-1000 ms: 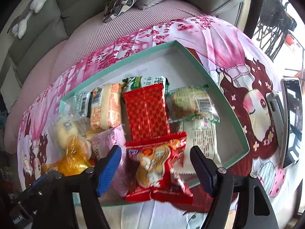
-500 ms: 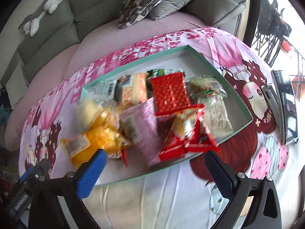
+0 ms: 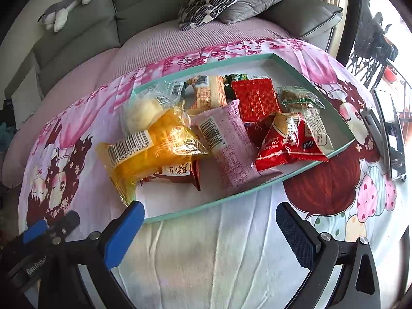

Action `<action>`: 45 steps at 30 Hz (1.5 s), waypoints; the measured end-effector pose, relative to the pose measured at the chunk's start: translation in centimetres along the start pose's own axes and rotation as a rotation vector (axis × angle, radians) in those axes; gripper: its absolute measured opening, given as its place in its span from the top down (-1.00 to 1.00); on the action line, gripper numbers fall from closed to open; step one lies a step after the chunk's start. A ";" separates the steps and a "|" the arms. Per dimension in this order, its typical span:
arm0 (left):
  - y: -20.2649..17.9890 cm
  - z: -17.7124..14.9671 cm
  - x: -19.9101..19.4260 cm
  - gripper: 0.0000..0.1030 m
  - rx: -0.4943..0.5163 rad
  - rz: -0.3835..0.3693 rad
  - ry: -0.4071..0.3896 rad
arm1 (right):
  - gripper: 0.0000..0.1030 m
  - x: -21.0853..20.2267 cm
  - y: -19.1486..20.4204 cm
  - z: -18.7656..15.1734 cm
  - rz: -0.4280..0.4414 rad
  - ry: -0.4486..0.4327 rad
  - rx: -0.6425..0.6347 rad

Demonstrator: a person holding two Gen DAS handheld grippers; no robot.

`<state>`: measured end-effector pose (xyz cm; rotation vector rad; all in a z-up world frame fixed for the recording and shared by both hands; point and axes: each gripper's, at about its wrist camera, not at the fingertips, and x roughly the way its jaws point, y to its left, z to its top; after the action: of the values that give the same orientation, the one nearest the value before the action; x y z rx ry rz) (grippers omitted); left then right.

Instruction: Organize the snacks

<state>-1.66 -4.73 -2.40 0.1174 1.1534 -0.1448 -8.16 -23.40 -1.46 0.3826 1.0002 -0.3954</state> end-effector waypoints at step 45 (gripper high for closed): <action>-0.4 -0.4 -0.1 -0.81 0.012 0.006 0.035 | -1.00 -0.4 0.1 -0.1 -0.086 -0.081 -0.102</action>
<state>-2.10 -5.01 -2.47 0.1346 1.1867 -0.1443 -8.35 -23.22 -1.17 0.2299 0.9554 -0.4325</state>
